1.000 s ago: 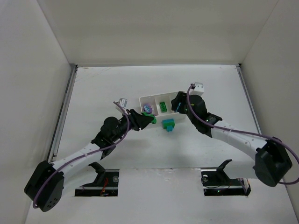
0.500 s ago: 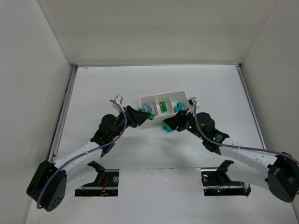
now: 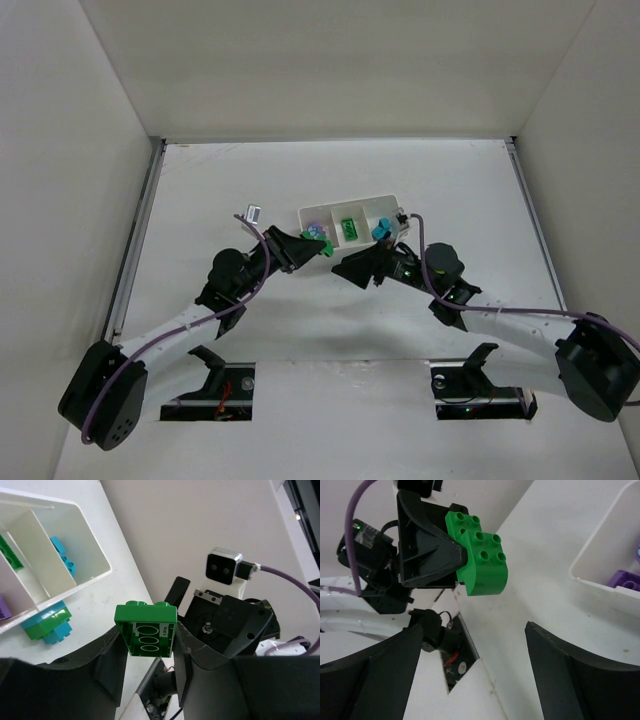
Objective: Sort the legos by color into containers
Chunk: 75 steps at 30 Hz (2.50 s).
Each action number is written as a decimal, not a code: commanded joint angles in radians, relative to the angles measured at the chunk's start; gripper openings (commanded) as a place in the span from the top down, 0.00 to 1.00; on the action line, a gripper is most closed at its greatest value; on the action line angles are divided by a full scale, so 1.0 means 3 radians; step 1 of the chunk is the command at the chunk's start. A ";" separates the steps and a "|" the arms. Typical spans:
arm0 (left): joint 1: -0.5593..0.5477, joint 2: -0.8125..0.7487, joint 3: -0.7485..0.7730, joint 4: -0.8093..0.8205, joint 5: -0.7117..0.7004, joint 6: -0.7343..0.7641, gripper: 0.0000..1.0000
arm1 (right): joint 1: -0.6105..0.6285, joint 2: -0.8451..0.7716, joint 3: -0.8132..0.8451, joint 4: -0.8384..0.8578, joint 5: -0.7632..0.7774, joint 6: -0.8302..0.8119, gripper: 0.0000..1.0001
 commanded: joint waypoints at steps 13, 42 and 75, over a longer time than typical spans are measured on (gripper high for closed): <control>-0.0053 0.0115 -0.0219 0.0934 0.0337 -0.0450 0.69 | -0.0193 0.0744 0.0169 0.1455 -0.0541 0.0737 0.18; -0.0104 0.0345 -0.0224 0.1087 0.0348 -0.0460 0.64 | -0.0362 0.1369 0.0180 0.2288 -0.0899 0.1386 0.48; -0.0017 0.0350 -0.0265 0.1149 -0.0030 -0.0383 0.52 | -0.0464 0.1404 0.0016 0.2442 -0.0894 0.1427 0.62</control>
